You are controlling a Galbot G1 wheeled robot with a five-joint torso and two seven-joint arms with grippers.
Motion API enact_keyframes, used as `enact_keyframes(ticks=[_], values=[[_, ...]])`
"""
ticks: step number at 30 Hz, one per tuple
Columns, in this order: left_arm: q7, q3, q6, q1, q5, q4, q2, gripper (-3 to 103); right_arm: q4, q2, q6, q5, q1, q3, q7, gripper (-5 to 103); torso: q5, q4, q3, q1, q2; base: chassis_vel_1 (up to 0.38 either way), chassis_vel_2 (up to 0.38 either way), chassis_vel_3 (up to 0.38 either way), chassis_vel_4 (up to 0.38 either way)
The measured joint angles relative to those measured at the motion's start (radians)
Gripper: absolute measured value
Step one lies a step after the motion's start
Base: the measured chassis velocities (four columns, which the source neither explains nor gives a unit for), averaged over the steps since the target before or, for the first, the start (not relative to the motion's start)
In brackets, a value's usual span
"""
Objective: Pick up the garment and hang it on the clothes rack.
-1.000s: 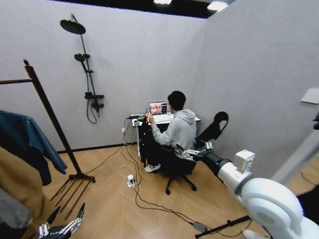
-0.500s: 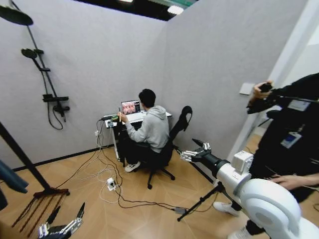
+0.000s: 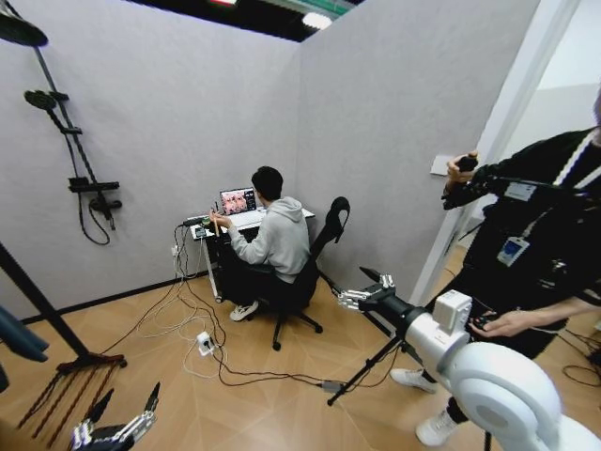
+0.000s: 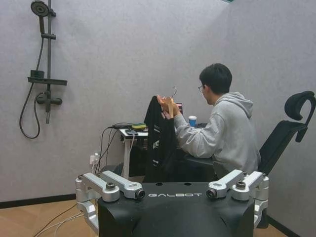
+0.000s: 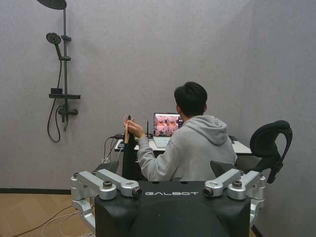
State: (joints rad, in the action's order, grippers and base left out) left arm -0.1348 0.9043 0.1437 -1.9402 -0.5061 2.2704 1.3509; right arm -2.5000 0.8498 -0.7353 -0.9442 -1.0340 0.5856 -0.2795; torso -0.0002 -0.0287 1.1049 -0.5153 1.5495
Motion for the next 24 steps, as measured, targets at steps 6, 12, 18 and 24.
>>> enact_keyframes(ticks=[6,12,18,24], values=[[0.0,0.0,0.0,0.0,0.0,0.0,0.0,100,0.0,0.001,0.0,0.001,0.002,-0.004,0.002,100,0.0,-0.0001,0.0,0.0,0.0,0.138,-0.084,-0.071,0.162],[0.0,0.0,0.0,0.0,0.0,0.0,0.0,100,0.0,0.0,0.0,0.001,0.006,-0.006,0.005,100,0.0002,-0.0001,0.0,0.0,0.0,0.155,-0.058,-0.046,0.166],[0.0,0.0,0.0,0.0,0.0,0.0,0.0,100,0.0,0.0,0.0,0.0,0.014,-0.009,0.009,100,-0.0001,0.0003,0.0,0.0,0.0,0.196,-0.032,-0.031,0.217],[0.0,0.0,0.0,0.0,0.0,0.0,0.0,100,0.0,-0.004,0.0,-0.004,0.025,-0.011,0.009,100,0.0,0.0003,0.0,0.0,0.0,0.25,0.002,-0.022,0.225]])
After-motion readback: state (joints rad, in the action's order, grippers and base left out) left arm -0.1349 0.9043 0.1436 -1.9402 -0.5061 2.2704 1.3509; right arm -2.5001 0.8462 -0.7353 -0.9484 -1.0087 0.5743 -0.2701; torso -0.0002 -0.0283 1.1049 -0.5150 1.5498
